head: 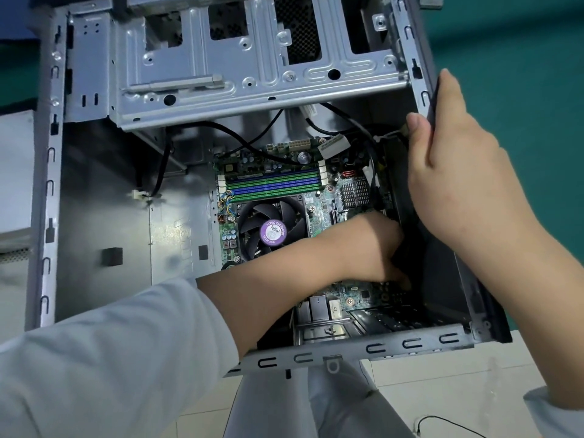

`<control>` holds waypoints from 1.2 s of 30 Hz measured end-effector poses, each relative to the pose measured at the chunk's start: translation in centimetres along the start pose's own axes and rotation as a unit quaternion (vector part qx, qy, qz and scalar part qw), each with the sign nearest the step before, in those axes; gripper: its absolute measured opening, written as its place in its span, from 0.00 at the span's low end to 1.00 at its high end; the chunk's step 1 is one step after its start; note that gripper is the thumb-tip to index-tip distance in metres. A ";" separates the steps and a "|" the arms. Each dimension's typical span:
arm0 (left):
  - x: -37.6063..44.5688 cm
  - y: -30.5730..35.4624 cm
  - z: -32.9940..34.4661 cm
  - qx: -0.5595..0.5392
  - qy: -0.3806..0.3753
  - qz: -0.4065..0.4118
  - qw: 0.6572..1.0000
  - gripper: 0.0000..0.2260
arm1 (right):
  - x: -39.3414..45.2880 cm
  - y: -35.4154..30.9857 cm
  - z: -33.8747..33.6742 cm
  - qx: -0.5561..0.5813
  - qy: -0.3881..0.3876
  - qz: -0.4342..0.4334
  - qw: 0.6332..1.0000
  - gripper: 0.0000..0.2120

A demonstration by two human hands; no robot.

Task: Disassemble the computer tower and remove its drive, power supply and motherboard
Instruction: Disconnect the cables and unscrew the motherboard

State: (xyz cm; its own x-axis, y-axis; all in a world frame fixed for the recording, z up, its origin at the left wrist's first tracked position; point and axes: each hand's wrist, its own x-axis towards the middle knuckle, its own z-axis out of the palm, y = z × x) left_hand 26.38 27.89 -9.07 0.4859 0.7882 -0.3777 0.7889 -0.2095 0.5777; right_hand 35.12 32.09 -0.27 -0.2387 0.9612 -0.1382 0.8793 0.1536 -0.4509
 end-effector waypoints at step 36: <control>-0.1 1.1 0.4 -0.032 0.039 -0.025 0.998 0.14 | -0.1 0.0 0.0 -0.001 0.007 0.000 1.000 0.25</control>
State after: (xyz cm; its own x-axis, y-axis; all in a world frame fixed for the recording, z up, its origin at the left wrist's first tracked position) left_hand 27.33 27.31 -8.70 0.4132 0.8400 -0.3517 0.7851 -0.1329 0.6049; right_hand 35.12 31.96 -0.25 -0.2324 0.9644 -0.1261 0.8799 0.1532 -0.4499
